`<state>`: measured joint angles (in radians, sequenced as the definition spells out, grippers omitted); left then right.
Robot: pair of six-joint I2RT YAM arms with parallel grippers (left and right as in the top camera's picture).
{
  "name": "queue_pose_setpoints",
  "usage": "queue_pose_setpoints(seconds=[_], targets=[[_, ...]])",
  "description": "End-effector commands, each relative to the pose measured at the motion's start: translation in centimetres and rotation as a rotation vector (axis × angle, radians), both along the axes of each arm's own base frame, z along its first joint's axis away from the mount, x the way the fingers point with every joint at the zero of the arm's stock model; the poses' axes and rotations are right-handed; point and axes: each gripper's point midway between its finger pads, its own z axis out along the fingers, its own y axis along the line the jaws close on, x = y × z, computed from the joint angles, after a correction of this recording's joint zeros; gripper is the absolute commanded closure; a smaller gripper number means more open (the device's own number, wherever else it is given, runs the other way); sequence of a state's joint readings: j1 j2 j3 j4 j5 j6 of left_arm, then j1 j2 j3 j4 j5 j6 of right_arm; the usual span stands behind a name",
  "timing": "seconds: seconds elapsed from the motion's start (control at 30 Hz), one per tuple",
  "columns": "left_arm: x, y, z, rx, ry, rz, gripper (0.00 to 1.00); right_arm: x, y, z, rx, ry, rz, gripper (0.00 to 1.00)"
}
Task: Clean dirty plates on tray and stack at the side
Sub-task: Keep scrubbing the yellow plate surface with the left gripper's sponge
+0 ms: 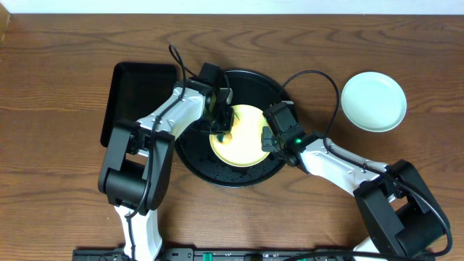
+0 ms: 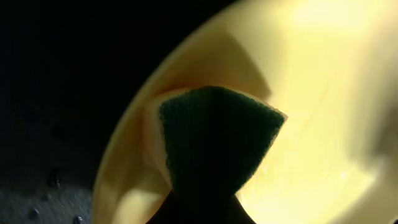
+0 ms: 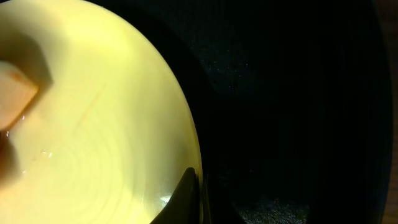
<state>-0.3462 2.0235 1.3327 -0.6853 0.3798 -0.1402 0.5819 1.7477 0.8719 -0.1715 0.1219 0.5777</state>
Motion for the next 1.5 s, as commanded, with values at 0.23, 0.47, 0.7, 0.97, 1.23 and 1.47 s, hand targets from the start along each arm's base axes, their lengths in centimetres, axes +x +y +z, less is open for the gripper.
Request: queue_pose_setpoints(seconds=[0.23,0.47,0.7,0.97,1.23,1.47], targets=[[-4.9,-5.8,1.8,-0.441,0.317,0.006,0.93,-0.4,-0.4,-0.5,-0.016,0.012,-0.009,0.99],[1.3,-3.9,9.0,-0.531,0.065,0.017,0.93,-0.4,-0.4,-0.6,-0.020,0.016,-0.009,0.99],[4.7,2.8,16.1,-0.395,-0.234,0.126,0.93,-0.4,-0.5,-0.6,-0.019,0.015,-0.009,0.99],[3.5,8.9,15.7,-0.081,-0.278,0.241,0.92,-0.3,-0.3,-0.5,-0.014,0.008,-0.009,0.99],[1.6,3.6,9.9,-0.078,-0.168,0.091,0.92,-0.3,-0.3,-0.5,-0.014,0.008,-0.009,0.99],[0.5,-1.4,3.6,-0.055,-0.098,-0.098,0.93,-0.3,-0.4,-0.5,-0.015,0.008,-0.009,0.99]])
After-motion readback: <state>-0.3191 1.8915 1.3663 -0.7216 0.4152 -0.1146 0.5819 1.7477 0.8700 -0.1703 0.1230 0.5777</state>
